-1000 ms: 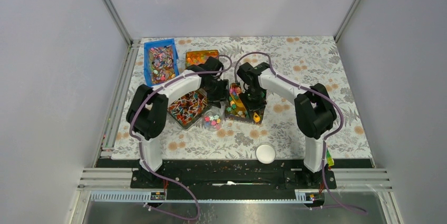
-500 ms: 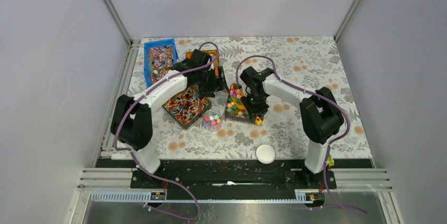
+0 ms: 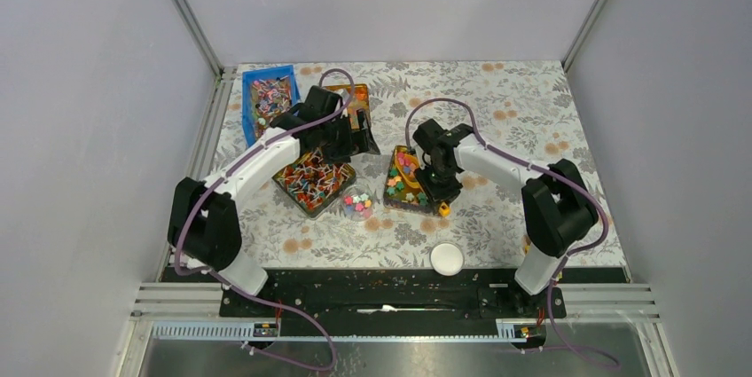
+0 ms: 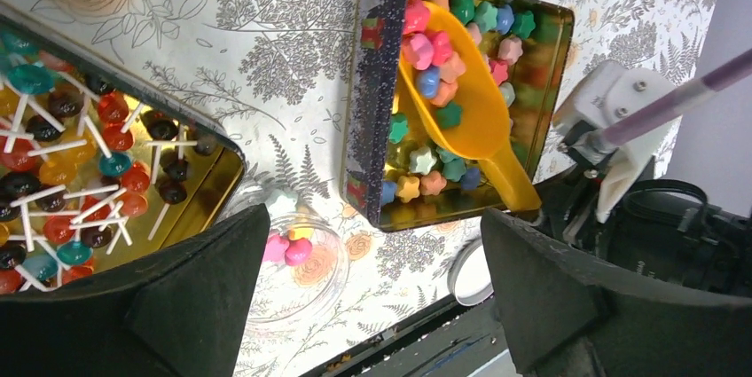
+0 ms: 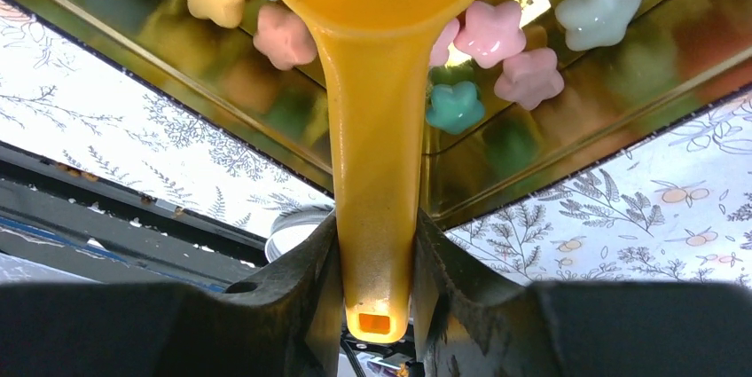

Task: Pack the candies
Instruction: Scoop the fake candies from the storage box.

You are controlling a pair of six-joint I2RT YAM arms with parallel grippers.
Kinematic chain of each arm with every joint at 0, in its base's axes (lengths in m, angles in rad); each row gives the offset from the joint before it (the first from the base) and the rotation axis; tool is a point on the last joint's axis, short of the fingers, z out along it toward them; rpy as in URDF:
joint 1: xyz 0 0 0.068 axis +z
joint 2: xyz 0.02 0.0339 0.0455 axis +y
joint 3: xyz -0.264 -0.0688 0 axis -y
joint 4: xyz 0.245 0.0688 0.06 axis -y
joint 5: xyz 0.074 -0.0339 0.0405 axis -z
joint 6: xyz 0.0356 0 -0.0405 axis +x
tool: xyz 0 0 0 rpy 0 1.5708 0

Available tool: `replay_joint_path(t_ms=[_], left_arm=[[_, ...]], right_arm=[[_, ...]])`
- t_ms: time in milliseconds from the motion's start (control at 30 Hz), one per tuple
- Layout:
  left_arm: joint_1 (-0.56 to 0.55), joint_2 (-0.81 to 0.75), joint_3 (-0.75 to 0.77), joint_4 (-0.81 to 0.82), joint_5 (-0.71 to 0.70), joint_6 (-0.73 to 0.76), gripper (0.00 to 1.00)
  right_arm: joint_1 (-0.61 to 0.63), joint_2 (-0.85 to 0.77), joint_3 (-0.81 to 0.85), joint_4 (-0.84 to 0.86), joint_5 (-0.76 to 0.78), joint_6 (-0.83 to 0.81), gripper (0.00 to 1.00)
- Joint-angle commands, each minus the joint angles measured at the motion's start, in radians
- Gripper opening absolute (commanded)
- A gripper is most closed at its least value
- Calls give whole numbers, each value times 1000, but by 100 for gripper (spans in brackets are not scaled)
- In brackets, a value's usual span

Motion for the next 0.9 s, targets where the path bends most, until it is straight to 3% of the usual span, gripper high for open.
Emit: replay_joint_path(t_ms=[0, 567, 867], left_arm=[[8, -76, -32, 45, -36, 3, 92], [11, -236, -163, 38, -90, 35, 95], [11, -434, -317, -1, -163, 52, 96]], right_arm=[[4, -88, -20, -5, 35, -6, 0], [5, -279, -101, -144, 54, 37, 0], [42, -365, -139, -208, 36, 83, 0]])
